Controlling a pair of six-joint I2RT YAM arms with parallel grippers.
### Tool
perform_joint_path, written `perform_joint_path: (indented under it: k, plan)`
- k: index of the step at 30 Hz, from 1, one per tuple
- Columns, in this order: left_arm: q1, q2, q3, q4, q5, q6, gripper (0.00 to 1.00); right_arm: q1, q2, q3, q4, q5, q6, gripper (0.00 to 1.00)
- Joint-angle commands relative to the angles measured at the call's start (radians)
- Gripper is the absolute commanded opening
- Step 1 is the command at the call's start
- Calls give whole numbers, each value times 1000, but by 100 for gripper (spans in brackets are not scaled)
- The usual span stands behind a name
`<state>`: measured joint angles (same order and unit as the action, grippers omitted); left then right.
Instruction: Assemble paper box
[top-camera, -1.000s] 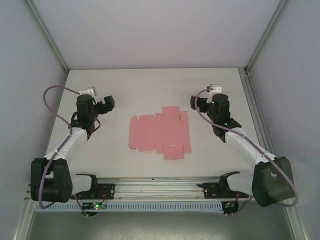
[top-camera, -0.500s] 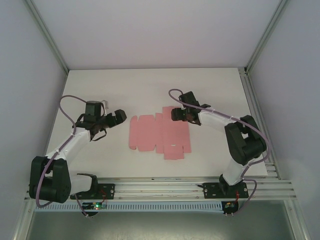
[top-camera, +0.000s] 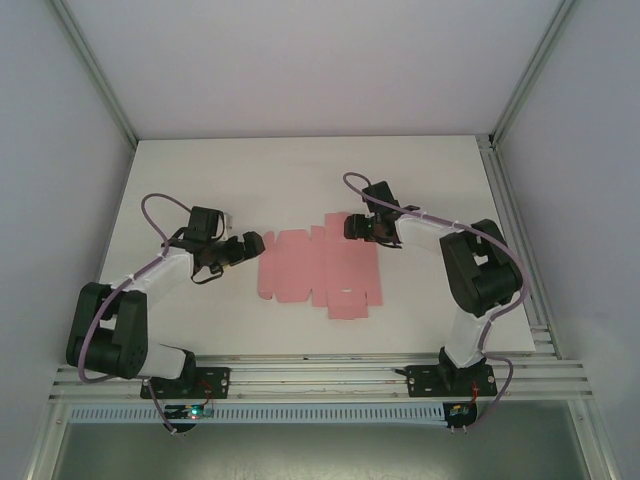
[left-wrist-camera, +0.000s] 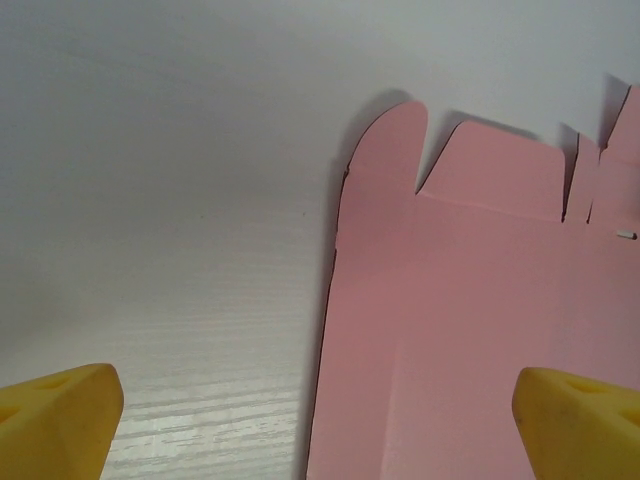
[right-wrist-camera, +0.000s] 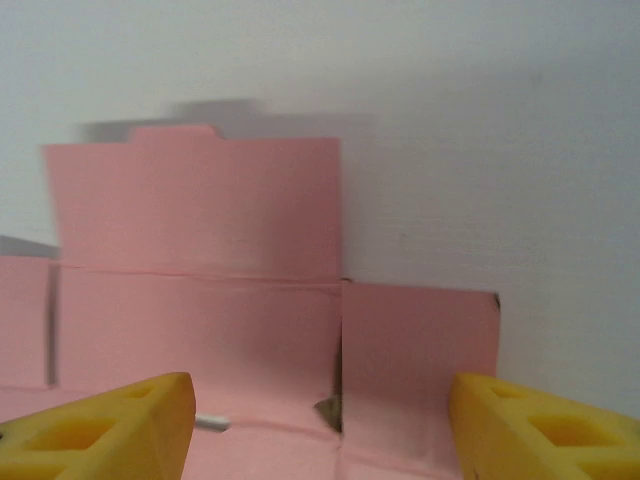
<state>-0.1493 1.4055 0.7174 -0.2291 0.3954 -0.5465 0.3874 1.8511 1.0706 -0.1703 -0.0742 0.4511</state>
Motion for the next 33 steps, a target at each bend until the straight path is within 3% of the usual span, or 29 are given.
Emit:
perform_joint_path:
  k: [1, 10, 14, 19, 27, 33]
  plan:
    - [-16, 21, 41, -16, 42, -18, 100, -20, 52, -24, 0, -34, 43, 67]
    - [-27, 79, 34, 14, 177, -76, 100, -47, 65, -88, 1, 0, 78, 66]
    - [-38, 97, 70, -175, 231, -65, 97, -45, 61, -107, 6, -13, 77, 65]
    - [-53, 31, 33, -232, 258, -143, 95, -36, 43, -132, 10, -11, 75, 65]
    - [-56, 30, -48, -172, 329, -293, 73, -36, 46, -147, 15, -23, 73, 65]
    - [-58, 99, -70, -79, 423, -351, 68, -36, 50, -153, 25, -41, 72, 65]
